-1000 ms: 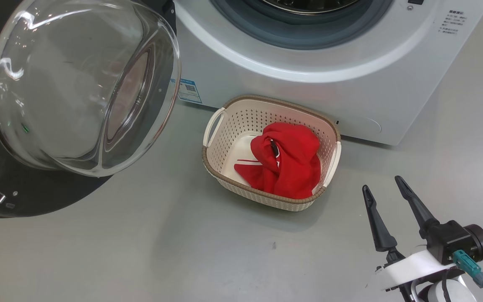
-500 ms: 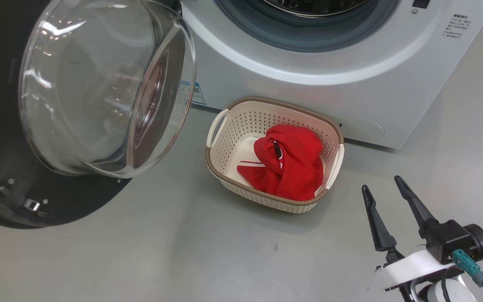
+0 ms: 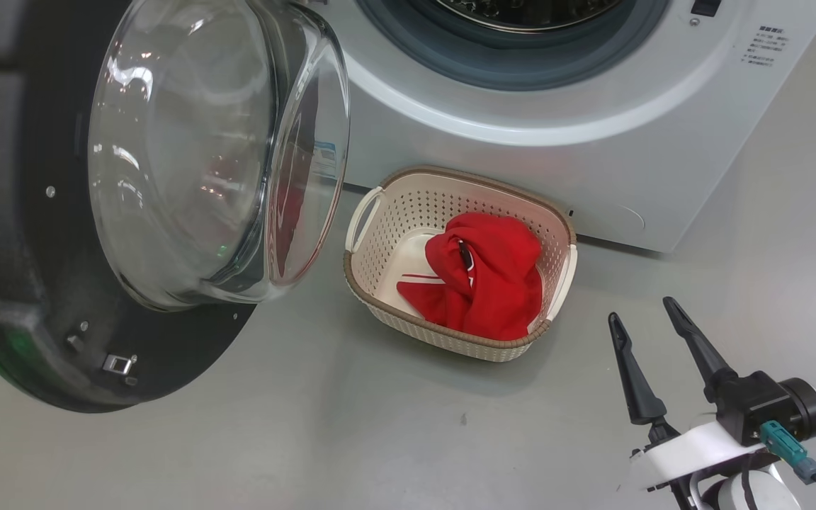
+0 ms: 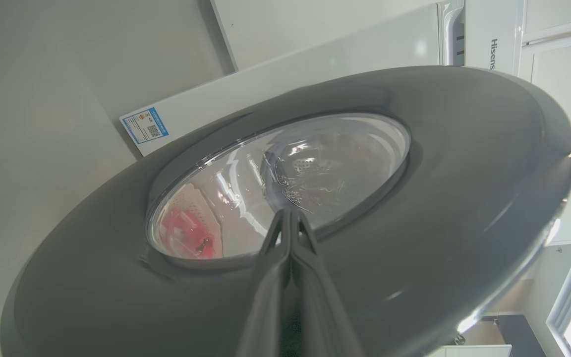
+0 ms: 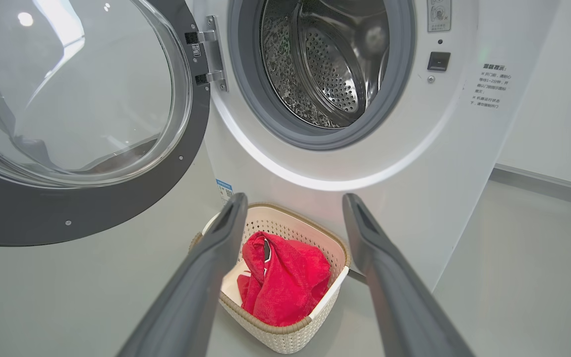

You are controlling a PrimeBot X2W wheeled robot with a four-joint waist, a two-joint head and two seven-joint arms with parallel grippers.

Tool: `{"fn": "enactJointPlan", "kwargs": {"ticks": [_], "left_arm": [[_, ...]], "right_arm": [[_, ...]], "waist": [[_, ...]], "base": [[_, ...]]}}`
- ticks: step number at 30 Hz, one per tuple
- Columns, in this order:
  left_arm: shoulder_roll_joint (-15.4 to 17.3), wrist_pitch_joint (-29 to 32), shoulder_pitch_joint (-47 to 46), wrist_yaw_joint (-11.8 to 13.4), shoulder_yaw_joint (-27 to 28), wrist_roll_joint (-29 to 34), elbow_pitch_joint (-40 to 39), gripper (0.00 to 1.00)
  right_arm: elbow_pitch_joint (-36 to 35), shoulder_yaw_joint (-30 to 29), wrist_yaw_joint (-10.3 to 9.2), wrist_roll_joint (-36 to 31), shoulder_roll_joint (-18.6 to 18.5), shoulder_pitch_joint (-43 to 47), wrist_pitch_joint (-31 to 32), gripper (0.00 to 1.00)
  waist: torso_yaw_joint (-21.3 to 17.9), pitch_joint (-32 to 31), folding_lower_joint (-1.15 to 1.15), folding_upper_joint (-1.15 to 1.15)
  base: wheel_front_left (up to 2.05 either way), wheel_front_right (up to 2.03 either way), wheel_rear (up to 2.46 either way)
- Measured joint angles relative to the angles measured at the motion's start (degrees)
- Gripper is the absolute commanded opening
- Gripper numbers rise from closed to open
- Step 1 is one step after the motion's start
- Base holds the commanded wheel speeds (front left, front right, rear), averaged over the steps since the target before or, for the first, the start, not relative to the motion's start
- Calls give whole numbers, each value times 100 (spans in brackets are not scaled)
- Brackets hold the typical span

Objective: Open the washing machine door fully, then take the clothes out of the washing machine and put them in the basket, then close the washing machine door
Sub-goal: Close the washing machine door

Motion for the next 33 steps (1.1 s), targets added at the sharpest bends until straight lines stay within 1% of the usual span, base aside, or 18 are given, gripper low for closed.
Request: {"fn": "enactJointPlan", "kwargs": {"ticks": [8, 14, 21, 33], "left_arm": [[-109, 231, 303, -46, -43, -81, -345, 0], [-378, 365, 442, -55, -202, -91, -754, 0], [-534, 535, 653, -97, -298, -198, -1115, 0], [-645, 690, 817, -98, -567, -182, -1393, 0]], "right_arm": [[-4, 63, 1, 0, 36, -87, 0, 100], [-3, 62, 0, 1, 60, -155, 0, 100], [-8, 68, 0, 9, 99, -204, 0, 100], [13, 125, 0, 20, 178, -404, 0, 100]], "waist": [[-137, 41, 0, 0], [-280, 79, 0, 0], [-511, 100, 0, 0], [-991, 163, 0, 0]], "base": [[0, 0, 0], [0, 0, 0], [0, 0, 0], [0, 0, 0]]}}
